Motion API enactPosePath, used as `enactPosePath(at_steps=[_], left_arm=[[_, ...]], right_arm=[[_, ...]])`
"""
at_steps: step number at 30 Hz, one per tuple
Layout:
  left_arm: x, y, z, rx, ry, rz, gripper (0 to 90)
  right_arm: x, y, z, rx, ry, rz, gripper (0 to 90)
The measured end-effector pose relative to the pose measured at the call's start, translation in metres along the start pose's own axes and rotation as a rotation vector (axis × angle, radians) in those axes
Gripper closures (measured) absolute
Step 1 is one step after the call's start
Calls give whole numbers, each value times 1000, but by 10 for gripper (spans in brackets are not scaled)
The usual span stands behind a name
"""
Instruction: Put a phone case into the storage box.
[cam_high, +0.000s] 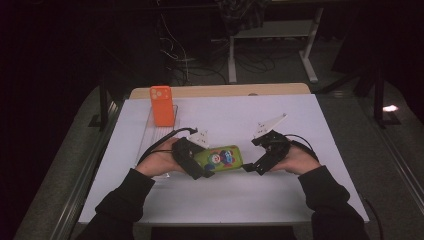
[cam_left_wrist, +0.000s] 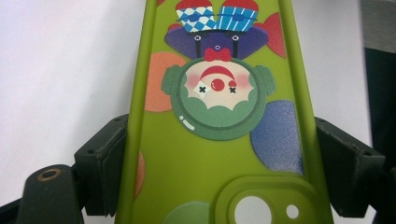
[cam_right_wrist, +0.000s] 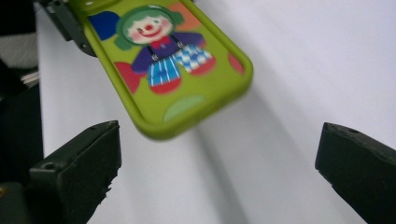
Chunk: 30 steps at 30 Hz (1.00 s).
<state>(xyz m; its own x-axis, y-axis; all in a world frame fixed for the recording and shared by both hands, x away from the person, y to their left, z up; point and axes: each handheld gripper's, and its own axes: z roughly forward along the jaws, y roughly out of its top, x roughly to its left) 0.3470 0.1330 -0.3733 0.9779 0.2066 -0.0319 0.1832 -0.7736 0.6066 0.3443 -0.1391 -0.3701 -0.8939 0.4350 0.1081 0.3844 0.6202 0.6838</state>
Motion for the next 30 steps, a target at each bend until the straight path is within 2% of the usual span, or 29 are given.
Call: enactPosePath(at_steps=[2,3,5,6,10,12,13,14,16,19,21,23,25,28,30], left_arm=[[1,0,1,8,22,-5,158],[1,0,2,10,26,-23,158],[1,1,3,1,43,-53,158],[1,1,4,0,51,-66,158],[1,2,6,-18,83,-118,158],[2,3,7,-16,95,-125,158],[1,3,8,-26,97,-145,158],[2,4,8,-17,100,-140,158],[2,5,9,-28,111,-165,158],[1,5,10,-42,121,-191,158],[2,6,11,-37,128,-200,158],[3,5,11,-30,128,-192,158],[3,5,11,-30,131,-199,158],[3,5,12,-35,133,-209,158],[3,5,12,-34,132,-214,158]], right_arm=[[0,-6,0,-2,-17,62,0],[0,-9,0,-6,-46,86,0],[-1,-15,1,-16,-73,122,0],[0,-18,1,-24,-99,132,0],[1,-27,2,-71,-119,188,0],[4,-30,3,-89,-148,209,0],[5,-32,5,-96,-166,216,0],[6,-33,7,-91,-173,221,0],[8,-36,11,-99,-204,248,0],[10,-42,19,-114,-224,276,0],[11,-45,23,-128,-237,280,0],[11,-46,26,-144,-241,280,0],[12,-46,27,-136,-246,282,0],[13,-46,27,-137,-288,229,0],[14,-45,27,-143,-297,217,0]])
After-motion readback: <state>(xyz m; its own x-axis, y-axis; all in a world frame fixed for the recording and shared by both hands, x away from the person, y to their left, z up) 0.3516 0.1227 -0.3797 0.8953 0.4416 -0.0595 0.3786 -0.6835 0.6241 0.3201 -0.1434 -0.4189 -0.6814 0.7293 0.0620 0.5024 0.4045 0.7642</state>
